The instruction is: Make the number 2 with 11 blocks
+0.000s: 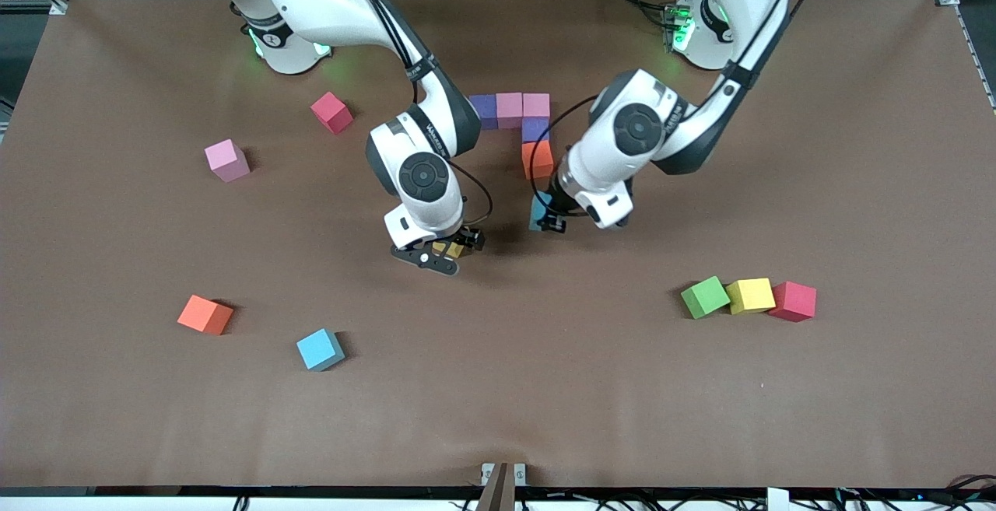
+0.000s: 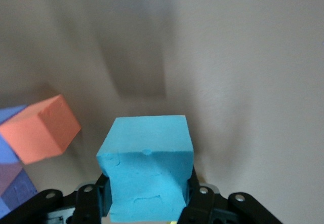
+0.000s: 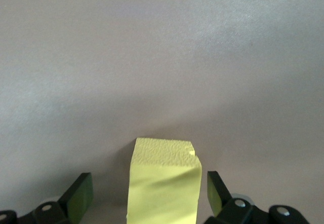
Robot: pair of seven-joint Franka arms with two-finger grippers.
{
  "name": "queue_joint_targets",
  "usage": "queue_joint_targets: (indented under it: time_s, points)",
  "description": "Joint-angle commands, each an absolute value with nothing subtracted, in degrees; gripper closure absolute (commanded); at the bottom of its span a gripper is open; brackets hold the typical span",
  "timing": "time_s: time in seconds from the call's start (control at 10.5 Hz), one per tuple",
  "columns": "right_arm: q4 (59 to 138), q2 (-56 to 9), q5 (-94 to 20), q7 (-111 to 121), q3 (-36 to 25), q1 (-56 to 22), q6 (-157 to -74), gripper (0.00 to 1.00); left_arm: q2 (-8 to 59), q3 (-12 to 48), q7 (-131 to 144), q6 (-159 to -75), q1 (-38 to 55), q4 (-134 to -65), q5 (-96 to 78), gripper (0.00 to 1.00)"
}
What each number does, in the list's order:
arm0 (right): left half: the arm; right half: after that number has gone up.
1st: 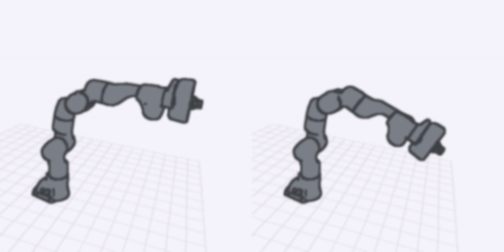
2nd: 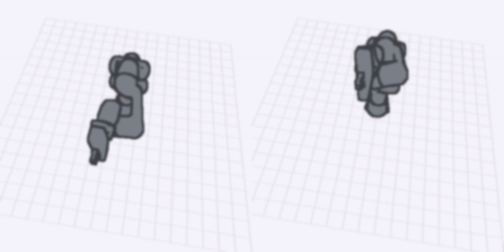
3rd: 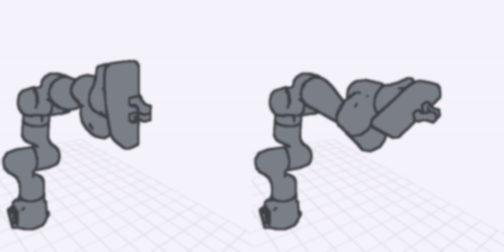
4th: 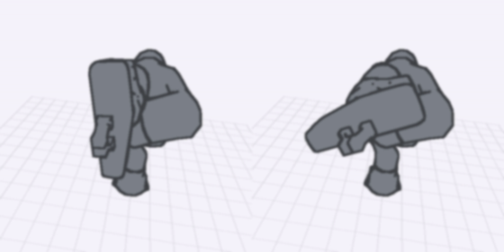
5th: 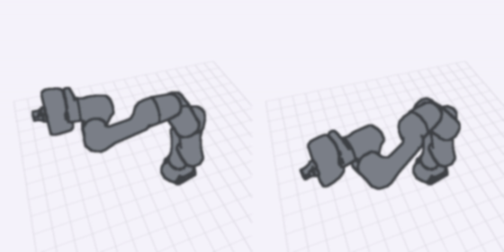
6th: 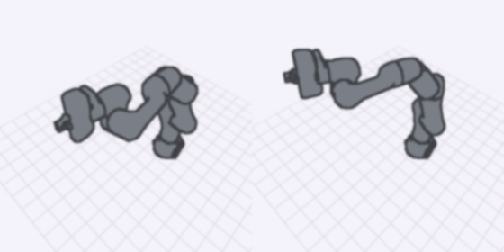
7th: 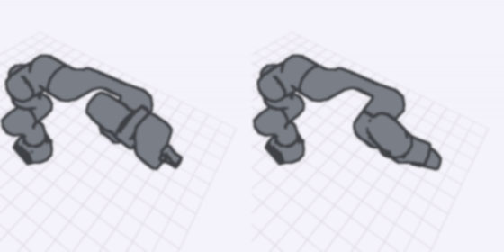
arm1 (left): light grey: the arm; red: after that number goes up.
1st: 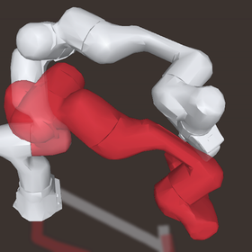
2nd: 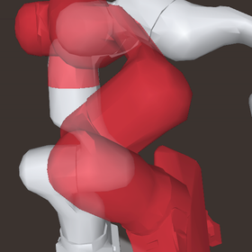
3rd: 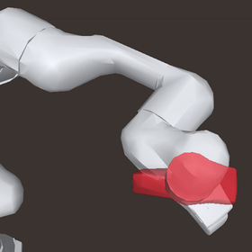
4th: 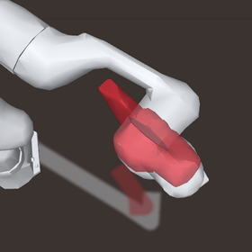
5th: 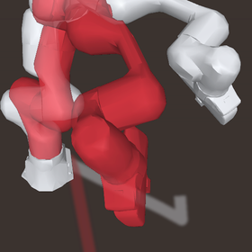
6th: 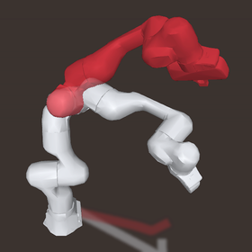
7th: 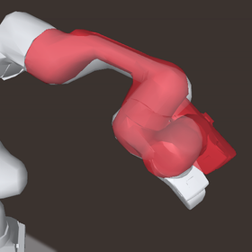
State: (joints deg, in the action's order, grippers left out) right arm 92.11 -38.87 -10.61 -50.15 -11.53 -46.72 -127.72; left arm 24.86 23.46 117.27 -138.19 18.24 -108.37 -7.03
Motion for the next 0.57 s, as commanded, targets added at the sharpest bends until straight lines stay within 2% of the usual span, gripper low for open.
queue_joint_targets:
  time_s: [0.0, 0.29, 0.38, 0.48]
  points:
    - [97.2, -36.91, -10.9, -49.57, -10.81, -46.32, -131.83, 0.0, 24.08, 23.2, 127.23, -138.25, 21.35, -109.07, -4.75, 0.76]
    - [98.43, -37.0, -14.13, -50.19, -10.81, -46.32, -132.1, 0.0, 24.34, 23.2, 141.03, -140.0, 23.28, -108.98, -4.57, 0.77]
    - [100.0, -36.65, -15.19, -50.19, -10.72, -46.32, -133.84, 0.13, 24.43, 23.2, 143.94, -140.01, 24.77, -109.16, -4.57, 0.78]
    - [100.89, -36.65, -15.55, -50.36, -10.55, -46.32, -135.42, 0.68, 24.43, 23.29, 146.49, -140.01, 25.48, -109.16, -4.48, 0.8]
